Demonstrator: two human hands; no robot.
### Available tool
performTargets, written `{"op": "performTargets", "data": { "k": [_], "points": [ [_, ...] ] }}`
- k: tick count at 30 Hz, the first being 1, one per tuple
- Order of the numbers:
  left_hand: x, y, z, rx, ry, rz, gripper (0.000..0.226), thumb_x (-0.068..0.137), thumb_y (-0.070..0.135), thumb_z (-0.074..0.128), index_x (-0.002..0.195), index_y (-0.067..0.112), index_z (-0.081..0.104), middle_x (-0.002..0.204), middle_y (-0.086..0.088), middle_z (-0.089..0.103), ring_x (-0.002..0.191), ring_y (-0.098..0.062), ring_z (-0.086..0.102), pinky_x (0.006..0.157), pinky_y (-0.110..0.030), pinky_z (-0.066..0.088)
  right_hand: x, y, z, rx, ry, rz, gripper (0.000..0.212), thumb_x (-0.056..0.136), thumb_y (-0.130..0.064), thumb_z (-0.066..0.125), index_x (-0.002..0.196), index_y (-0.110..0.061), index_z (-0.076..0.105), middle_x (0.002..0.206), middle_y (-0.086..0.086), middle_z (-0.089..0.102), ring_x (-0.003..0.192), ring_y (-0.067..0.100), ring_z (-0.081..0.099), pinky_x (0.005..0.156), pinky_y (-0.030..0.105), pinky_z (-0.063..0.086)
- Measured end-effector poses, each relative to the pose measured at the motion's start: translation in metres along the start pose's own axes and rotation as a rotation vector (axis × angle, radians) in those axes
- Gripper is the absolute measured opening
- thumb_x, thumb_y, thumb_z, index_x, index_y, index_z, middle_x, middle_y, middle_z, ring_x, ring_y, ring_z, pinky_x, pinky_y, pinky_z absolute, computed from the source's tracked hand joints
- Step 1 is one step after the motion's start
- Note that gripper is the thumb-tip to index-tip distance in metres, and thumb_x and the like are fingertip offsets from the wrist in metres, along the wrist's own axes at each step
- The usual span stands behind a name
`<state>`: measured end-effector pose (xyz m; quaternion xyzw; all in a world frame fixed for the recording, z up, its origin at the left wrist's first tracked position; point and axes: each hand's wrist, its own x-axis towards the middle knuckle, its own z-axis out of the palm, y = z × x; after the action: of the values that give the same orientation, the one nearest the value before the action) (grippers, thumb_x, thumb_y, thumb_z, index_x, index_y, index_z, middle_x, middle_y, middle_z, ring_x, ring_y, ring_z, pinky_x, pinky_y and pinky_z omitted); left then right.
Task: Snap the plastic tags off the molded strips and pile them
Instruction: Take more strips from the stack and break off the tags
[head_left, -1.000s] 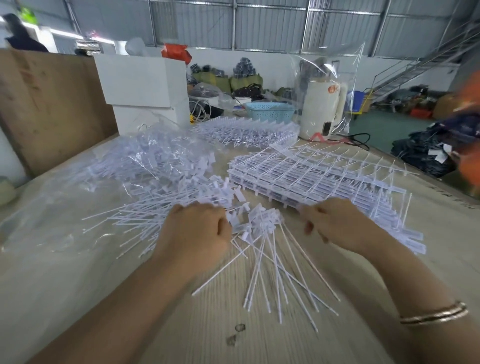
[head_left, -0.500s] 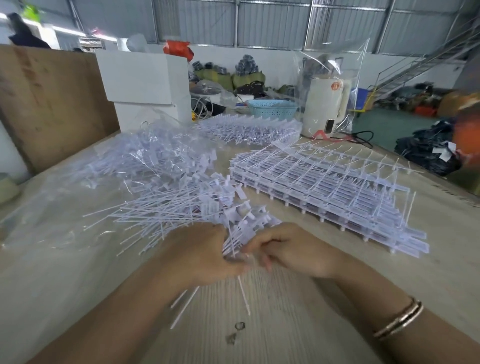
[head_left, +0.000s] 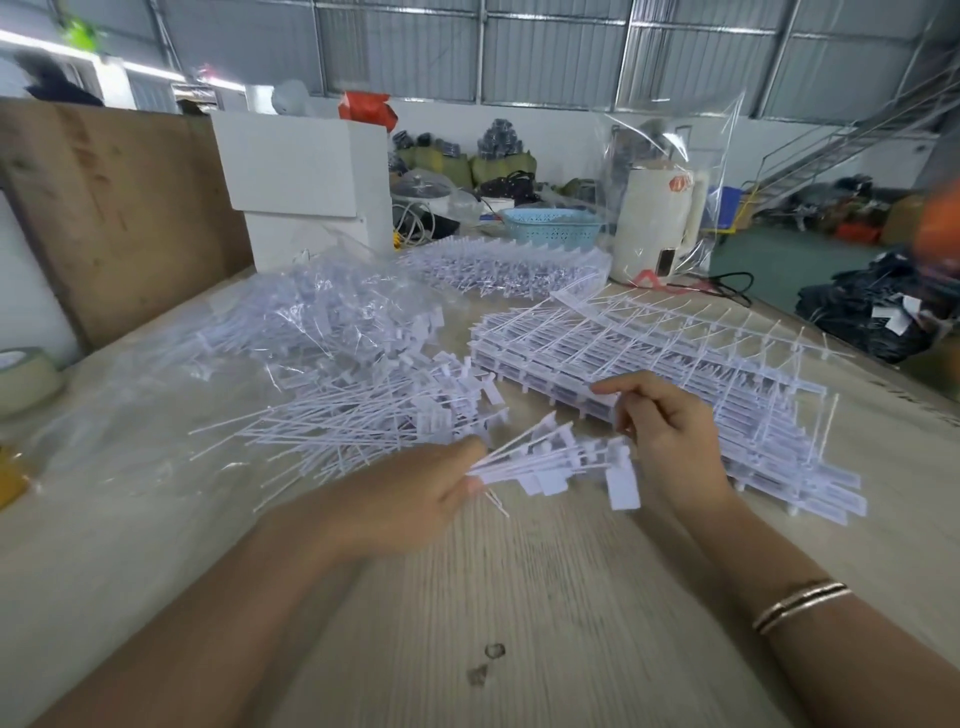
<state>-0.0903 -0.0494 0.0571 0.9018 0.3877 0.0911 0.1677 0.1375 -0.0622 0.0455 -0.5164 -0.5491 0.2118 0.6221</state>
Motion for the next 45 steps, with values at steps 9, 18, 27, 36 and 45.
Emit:
{"op": "performTargets", "data": {
  "k": [9, 18, 27, 36, 45],
  "points": [
    [0.008, -0.071, -0.026, 0.398, 0.675, -0.182, 0.035, 0.095, 0.017, 0.047, 0.129, 0.02, 0.056, 0.095, -0.004, 0.059, 0.092, -0.028, 0.055, 0.081, -0.041, 0.04, 0.01, 0.012, -0.01, -0.118, -0.019, -0.154, 0.047, 0.09, 0.01, 0.039, 0.084, -0.027, 0.067, 0.057, -0.006, 0.052, 0.047, 0.01, 0.039, 0.047, 0.025, 0.031],
    [0.011, -0.087, -0.014, 0.389, 0.563, -0.359, 0.061, 0.086, 0.032, 0.051, 0.144, 0.028, 0.032, 0.144, 0.003, 0.031, 0.131, -0.02, 0.02, 0.104, -0.038, 0.014, 0.003, 0.009, -0.004, -0.095, -0.091, -0.109, 0.044, 0.09, 0.01, 0.039, 0.08, -0.023, 0.067, 0.061, 0.002, 0.052, 0.048, 0.003, 0.042, 0.048, 0.016, 0.031],
    [0.022, -0.027, 0.023, 0.391, 0.344, 0.233, 0.056, 0.089, 0.035, 0.054, 0.14, 0.043, 0.034, 0.155, 0.009, 0.015, 0.142, -0.013, 0.007, 0.109, -0.032, 0.005, 0.005, 0.007, -0.005, -0.126, -0.054, -0.082, 0.046, 0.091, 0.008, 0.038, 0.079, -0.026, 0.066, 0.065, 0.019, 0.054, 0.054, 0.013, 0.043, 0.052, 0.021, 0.032],
    [0.042, -0.059, 0.027, 0.429, 0.326, -0.147, 0.046, 0.097, 0.027, 0.038, 0.142, 0.037, 0.034, 0.151, 0.021, 0.026, 0.139, -0.007, 0.021, 0.109, -0.035, 0.018, 0.009, 0.015, -0.005, -0.283, -0.162, -0.113, 0.046, 0.091, 0.008, 0.039, 0.084, -0.029, 0.066, 0.066, -0.002, 0.057, 0.047, 0.004, 0.043, 0.045, 0.011, 0.029],
    [0.032, -0.024, 0.029, 0.298, 0.385, 0.205, 0.038, 0.088, 0.012, 0.055, 0.121, 0.03, 0.062, 0.134, 0.008, 0.053, 0.128, -0.015, 0.041, 0.102, -0.037, 0.027, 0.033, 0.013, -0.004, -0.866, -0.132, -0.262, 0.027, 0.089, -0.008, 0.051, 0.109, -0.016, 0.068, 0.107, 0.003, 0.061, 0.103, 0.022, 0.054, 0.087, 0.034, 0.041]
  ]
}}
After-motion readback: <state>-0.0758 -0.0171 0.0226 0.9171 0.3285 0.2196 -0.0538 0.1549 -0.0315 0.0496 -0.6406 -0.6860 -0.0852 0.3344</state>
